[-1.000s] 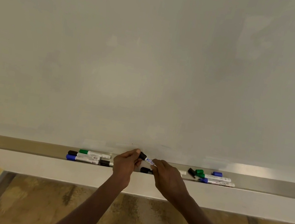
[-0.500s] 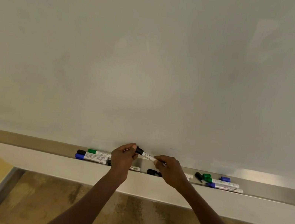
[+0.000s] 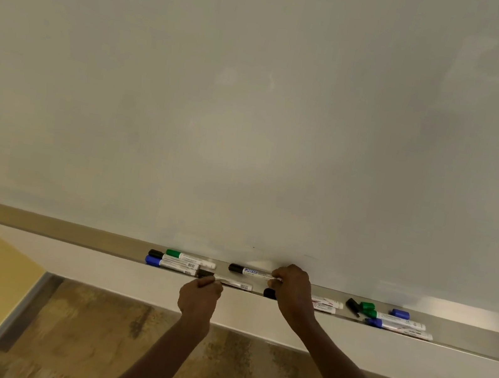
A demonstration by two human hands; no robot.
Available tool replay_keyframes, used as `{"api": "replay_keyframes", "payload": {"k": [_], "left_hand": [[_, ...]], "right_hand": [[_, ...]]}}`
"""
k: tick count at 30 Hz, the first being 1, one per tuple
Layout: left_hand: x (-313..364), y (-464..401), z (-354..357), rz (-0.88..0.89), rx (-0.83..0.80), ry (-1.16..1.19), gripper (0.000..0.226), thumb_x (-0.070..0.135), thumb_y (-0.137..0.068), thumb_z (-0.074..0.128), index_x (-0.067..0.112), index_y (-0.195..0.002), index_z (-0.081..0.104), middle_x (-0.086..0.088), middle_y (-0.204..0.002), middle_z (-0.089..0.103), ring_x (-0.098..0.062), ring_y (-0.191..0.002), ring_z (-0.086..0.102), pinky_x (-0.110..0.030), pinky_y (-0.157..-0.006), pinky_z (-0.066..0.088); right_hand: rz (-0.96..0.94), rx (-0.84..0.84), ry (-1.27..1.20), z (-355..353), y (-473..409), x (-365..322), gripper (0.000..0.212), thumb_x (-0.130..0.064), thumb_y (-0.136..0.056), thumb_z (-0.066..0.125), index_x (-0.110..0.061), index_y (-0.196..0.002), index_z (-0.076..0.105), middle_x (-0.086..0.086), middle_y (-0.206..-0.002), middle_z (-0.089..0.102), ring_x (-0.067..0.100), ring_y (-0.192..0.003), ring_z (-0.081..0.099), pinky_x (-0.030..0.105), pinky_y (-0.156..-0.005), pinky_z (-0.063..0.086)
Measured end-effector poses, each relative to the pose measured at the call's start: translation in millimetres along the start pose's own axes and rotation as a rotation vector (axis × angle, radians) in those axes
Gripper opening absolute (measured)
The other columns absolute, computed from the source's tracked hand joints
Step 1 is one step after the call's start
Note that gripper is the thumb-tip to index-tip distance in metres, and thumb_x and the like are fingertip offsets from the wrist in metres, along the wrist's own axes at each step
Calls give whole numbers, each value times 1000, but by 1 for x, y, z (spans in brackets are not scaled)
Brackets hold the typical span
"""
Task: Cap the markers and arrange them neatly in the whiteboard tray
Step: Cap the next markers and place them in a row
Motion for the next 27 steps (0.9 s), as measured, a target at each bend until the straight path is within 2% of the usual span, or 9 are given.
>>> {"api": "replay_keyframes", "payload": {"k": [2, 4, 6, 7, 11, 17, 21, 23, 27], "left_hand": [[-7, 4, -4, -21, -34, 13, 15, 0, -76, 70, 8, -89, 71, -14, -85, 72, -25, -84, 69, -35, -82, 56], [-12, 6, -5, -37, -61, 12, 16, -2, -77, 70, 6, -91, 70, -15, -88, 72, -25, -87, 69, -36, -85, 56], [-14, 9, -3, -29, -92, 10, 17, -3, -78, 69, 6, -91, 70, -15, -88, 73, -25, -87, 70, -34, -83, 56], [-14, 10, -2, -19, -105, 6, 16, -4, -78, 69, 7, -89, 71, -15, -88, 73, -25, -86, 70, -32, -82, 57], [-12, 15, 6, 32, -137, -45, 14, -4, -77, 68, 9, -82, 72, -13, -84, 73, -24, -82, 69, -30, -78, 57], [-13, 23, 27, 123, -194, -167, 14, 0, -77, 69, 9, -85, 75, -9, -81, 74, -22, -78, 70, -31, -77, 58], [-15, 28, 40, 214, -234, -267, 16, 0, -76, 69, 13, -80, 76, -6, -77, 74, -21, -74, 69, -29, -73, 57], [-15, 30, 46, 297, -252, -342, 15, 1, -76, 70, 12, -83, 76, -4, -82, 74, -17, -75, 67, -28, -75, 55], [-12, 30, 57, 600, -263, -501, 15, 1, -77, 71, 9, -89, 75, -5, -87, 75, -9, -77, 64, -28, -82, 54]], "right_hand": [[7, 18, 2, 8, -3, 0, 11, 1, -77, 65, -7, -82, 71, 8, -82, 61, 21, -69, 58, 9, -49, 37], [39, 45, -92, 15, -4, 1, 21, 6, -83, 55, -4, -94, 70, 7, -88, 61, 22, -69, 62, 12, -53, 47], [76, 78, -196, 15, -1, 0, 28, 9, -87, 48, -3, -104, 66, 7, -95, 62, 19, -66, 64, 26, -58, 58], [78, 91, -212, 15, 1, 1, 29, 10, -88, 46, -3, -105, 66, 8, -95, 63, 16, -66, 64, 25, -57, 58], [43, 112, -171, 11, 5, 7, 28, 8, -89, 48, -4, -106, 67, 9, -92, 66, 10, -68, 58, 2, -55, 42], [-37, -29, -137, 9, 8, 12, 34, 10, -89, 44, -11, -107, 63, 0, -103, 65, 5, -90, 59, -1, -69, 42], [-47, 2, -74, -2, 6, 21, 27, 7, -88, 47, -9, -96, 67, -1, -91, 65, 6, -78, 59, 1, -64, 42], [-40, 16, -52, -12, 5, 30, 23, 9, -85, 52, -8, -88, 68, 1, -84, 64, 9, -72, 60, 7, -60, 45], [-120, -35, 160, -31, 9, 52, 16, 1, -84, 56, -9, -87, 68, 6, -88, 67, 20, -79, 60, 32, -69, 51]]}}
Point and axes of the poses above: each hand's wrist, its own y-axis away from the middle knuckle, its own z-axis out of the palm, x = y × z, the point moved 2 cm from there along -y, towards the middle knuckle
